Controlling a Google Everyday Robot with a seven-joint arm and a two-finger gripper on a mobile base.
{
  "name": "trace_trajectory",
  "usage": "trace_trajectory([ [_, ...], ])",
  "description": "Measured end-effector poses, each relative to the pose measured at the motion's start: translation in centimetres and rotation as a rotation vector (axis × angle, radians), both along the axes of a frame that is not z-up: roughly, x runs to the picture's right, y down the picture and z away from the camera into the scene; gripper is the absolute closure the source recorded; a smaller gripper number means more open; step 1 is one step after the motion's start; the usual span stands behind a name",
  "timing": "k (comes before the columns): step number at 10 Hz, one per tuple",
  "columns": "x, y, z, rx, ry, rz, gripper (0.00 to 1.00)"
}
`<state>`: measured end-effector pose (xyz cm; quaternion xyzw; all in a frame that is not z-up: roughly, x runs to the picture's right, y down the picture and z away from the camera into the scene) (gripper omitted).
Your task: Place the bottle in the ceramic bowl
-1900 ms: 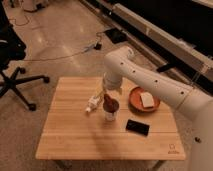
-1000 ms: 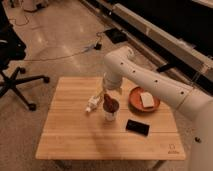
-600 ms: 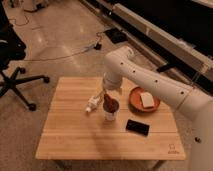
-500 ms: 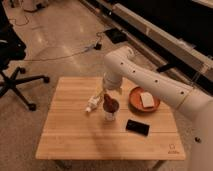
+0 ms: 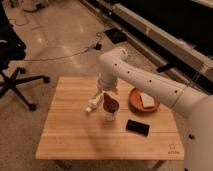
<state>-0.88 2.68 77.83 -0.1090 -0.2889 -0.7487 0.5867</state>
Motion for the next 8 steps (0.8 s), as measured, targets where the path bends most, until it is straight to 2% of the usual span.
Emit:
trace_trajectory([
  [8,-0.8,-1.4,1.5,0.012,-0.003,-0.02,0.2],
])
